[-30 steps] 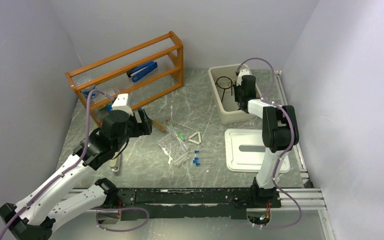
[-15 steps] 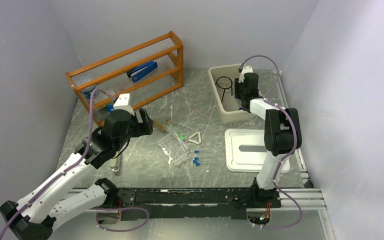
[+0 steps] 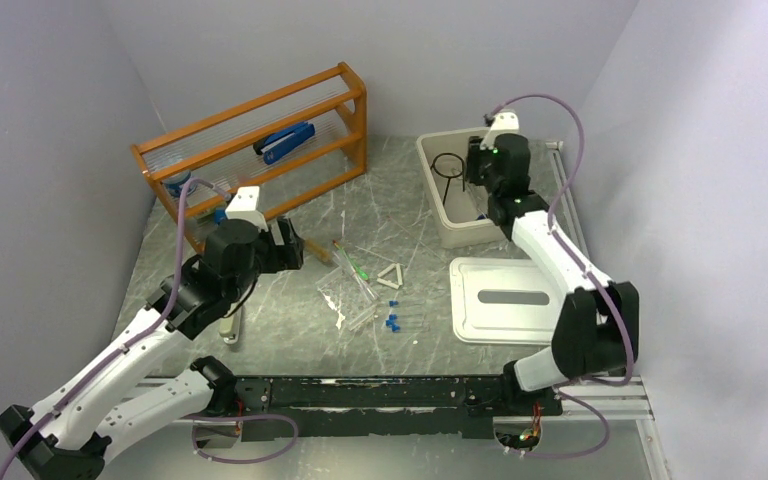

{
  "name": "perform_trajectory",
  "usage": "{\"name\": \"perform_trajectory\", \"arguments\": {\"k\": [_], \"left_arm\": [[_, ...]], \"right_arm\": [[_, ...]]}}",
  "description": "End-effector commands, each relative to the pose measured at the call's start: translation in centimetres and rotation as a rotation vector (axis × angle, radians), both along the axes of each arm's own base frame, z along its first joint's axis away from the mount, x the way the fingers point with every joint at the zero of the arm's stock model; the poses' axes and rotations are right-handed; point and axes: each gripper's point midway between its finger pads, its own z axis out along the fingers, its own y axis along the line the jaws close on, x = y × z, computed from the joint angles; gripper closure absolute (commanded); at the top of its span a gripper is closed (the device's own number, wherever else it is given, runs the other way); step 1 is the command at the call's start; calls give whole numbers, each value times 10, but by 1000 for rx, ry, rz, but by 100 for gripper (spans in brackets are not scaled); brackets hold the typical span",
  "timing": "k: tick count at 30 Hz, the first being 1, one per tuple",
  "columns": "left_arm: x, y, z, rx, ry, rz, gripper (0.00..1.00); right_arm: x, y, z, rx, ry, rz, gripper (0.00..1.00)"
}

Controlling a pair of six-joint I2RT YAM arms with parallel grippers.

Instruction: Organize the chemistry lab equipment

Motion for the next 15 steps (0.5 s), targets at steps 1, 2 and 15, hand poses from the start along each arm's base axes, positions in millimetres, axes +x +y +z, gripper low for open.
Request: {"name": "perform_trajectory", "arguments": {"k": [1,2,15], "left_arm": [[6,7,23,-7,-85,25,13],[6,7,23,-6,-86,25,13],[2,18,27,16,-102,52,13]], "right_arm": [[-46,65,9,-15,30,123,56],[-55,80,11,-19,26,161,56],[-96,175,-98,-269,299,368,51]]}}
